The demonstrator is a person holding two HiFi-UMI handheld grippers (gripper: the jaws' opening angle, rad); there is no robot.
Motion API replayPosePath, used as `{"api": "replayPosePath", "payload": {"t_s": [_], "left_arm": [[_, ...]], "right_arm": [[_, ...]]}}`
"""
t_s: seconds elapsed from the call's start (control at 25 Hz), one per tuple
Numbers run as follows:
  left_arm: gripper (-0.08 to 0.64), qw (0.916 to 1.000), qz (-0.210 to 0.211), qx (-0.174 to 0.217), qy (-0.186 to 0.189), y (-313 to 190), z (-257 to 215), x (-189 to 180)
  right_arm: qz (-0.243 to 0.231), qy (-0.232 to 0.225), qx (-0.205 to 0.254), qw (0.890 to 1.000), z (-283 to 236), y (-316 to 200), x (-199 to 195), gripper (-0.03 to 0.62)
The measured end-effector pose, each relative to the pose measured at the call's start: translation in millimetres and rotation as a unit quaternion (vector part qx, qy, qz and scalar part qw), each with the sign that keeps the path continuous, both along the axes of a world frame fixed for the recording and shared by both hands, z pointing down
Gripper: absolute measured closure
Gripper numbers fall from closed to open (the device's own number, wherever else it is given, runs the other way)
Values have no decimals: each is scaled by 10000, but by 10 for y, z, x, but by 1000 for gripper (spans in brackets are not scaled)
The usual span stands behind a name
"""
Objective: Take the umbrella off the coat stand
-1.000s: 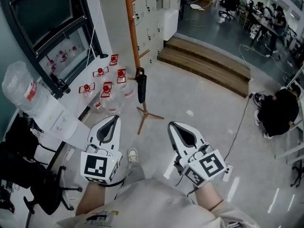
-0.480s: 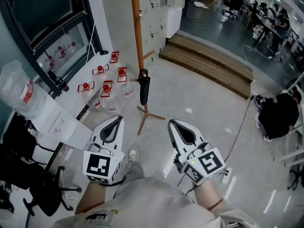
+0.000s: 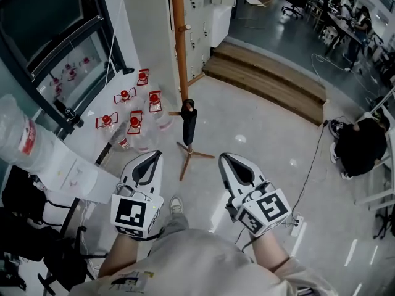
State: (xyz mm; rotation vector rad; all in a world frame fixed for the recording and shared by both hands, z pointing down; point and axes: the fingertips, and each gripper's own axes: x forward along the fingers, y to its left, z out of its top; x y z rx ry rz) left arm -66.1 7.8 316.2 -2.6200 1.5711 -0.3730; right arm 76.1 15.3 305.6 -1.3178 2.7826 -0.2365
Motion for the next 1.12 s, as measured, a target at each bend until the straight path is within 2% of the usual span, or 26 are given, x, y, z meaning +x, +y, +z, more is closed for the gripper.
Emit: {"api": "replayPosePath", "payload": {"t_s": [0.72,1.12], "left_arm": [[552,9981,573,-56,219,-1308,-4,-698],[552,9961,833,-133,242,-1697,126,-809]], "right_arm": [[395,170,46,9991,-98,-1274,-896,584],[774,348,31,9964,-1,-1627,-961,584]]}}
